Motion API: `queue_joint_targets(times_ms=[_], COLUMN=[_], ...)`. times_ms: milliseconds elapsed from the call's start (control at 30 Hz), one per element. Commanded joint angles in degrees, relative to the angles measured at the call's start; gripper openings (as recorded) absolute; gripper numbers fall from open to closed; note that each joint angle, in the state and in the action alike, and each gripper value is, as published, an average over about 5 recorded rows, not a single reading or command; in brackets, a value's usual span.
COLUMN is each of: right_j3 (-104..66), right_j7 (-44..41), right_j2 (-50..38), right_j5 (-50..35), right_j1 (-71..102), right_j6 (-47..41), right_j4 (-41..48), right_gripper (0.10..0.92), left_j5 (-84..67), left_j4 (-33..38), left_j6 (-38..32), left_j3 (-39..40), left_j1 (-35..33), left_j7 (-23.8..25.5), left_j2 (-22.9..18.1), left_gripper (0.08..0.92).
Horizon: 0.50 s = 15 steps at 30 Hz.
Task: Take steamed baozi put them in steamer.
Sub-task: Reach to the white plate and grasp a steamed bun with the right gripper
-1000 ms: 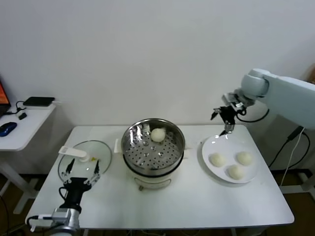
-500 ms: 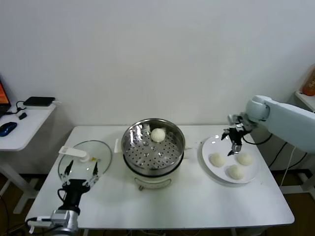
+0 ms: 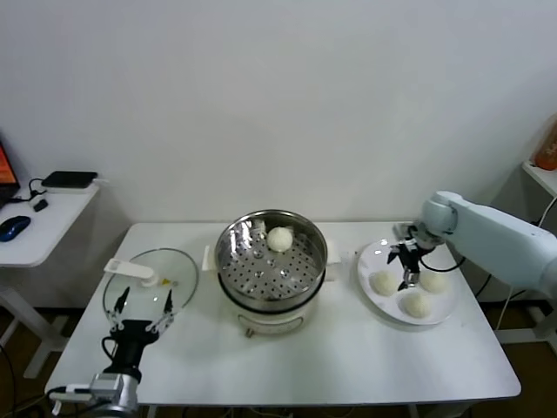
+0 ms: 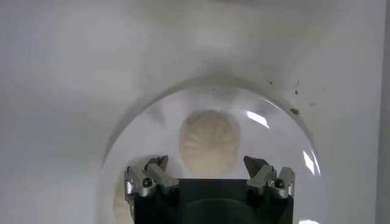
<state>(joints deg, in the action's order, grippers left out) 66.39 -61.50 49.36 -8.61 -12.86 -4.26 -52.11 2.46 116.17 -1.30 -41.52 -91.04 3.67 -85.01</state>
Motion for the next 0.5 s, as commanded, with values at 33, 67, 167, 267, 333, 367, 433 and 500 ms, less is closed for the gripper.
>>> queue_joint_targets(times_ms=[33,67,167,267,333,367,433,500], right_j3=[-3.6,-3.7,-4.1,-4.6,-4.9,-5.0,-5.2,-5.5], right_j7=[0.5,0.5,0.6,0.7,0.7,0.7,0.6,0.5], right_j2=[2.5,2.8,3.5,4.1,4.4,4.5,4.6,4.9], right_j5=[2.4,2.5,2.8,3.1,3.3,3.4,3.5,3.5], right_j1=[3.7,3.8,4.0,4.3,4.6,4.7,5.0,5.4], right_j6=[1.2,1.4,1.8,2.2,2.3,2.4,2.4,2.4], right_j4=[4.7,5.1,6.1,7.2,7.6,7.8,8.0,8.2], right_gripper=[0.823,0.823,0.823,0.823,0.823,0.823,0.823,0.823], left_j5=[0.0,0.0,0.0,0.1,0.2,0.2,0.2,0.2], left_j4=[-0.1,-0.1,-0.1,-0.1,-0.2,-0.3,-0.4,-0.6], left_j6=[-0.1,-0.1,0.0,0.0,0.0,0.0,-0.1,-0.1], left_j3=[0.1,0.1,0.2,0.3,0.4,0.5,0.5,0.5], left_j1=[0.0,0.0,0.1,0.2,0.2,0.3,0.3,0.3], left_j7=[0.0,0.0,0.0,0.0,0.0,0.0,0.0,0.0], left_j2=[-0.1,-0.1,-0.2,-0.3,-0.4,-0.4,-0.5,-0.4], left_gripper=[0.823,0.823,0.823,0.823,0.823,0.823,0.823,0.823])
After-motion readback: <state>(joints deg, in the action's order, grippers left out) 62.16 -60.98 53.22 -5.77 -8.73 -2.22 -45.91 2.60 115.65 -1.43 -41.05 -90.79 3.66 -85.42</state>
